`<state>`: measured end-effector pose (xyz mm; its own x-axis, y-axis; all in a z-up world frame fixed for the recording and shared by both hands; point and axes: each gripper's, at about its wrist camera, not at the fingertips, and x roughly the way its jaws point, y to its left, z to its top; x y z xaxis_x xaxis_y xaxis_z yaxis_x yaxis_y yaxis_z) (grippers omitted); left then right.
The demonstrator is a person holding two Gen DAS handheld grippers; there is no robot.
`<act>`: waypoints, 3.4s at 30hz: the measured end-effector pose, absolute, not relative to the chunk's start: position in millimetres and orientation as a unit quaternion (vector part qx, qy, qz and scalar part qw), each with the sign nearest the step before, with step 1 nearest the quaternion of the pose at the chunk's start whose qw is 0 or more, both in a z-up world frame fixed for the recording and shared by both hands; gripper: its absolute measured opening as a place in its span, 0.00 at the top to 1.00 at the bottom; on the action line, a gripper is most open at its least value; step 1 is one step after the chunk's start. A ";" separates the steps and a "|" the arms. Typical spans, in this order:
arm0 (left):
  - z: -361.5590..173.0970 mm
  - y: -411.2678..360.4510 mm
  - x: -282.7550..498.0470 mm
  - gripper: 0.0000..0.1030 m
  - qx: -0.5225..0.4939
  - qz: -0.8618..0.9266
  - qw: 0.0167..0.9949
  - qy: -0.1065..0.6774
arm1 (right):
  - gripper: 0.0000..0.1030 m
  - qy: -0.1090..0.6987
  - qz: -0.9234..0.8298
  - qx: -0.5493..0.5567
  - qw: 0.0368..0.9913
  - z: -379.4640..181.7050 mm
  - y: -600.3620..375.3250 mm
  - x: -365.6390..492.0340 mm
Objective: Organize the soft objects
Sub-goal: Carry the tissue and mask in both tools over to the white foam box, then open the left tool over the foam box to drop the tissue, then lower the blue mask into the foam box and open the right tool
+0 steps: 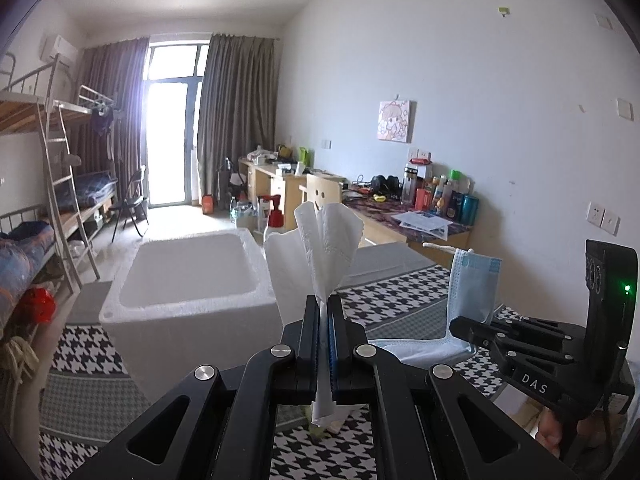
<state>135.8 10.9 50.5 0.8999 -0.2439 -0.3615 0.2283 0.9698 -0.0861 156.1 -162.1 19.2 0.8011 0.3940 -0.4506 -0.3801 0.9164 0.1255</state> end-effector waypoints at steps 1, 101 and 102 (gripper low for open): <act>51.7 10.2 136.2 0.96 -0.018 -0.122 0.975 0.186 | 0.90 0.238 0.203 0.014 0.950 20.8 -162.8 157.1; 56.4 97.5 240.5 0.18 -0.039 0.037 0.970 0.237 | 0.90 0.224 0.240 -0.024 0.944 78.2 -66.3 243.9; 58.1 99.4 237.7 0.16 -0.040 0.042 0.972 0.228 | 0.90 0.224 0.239 -0.024 0.944 78.5 -65.3 243.9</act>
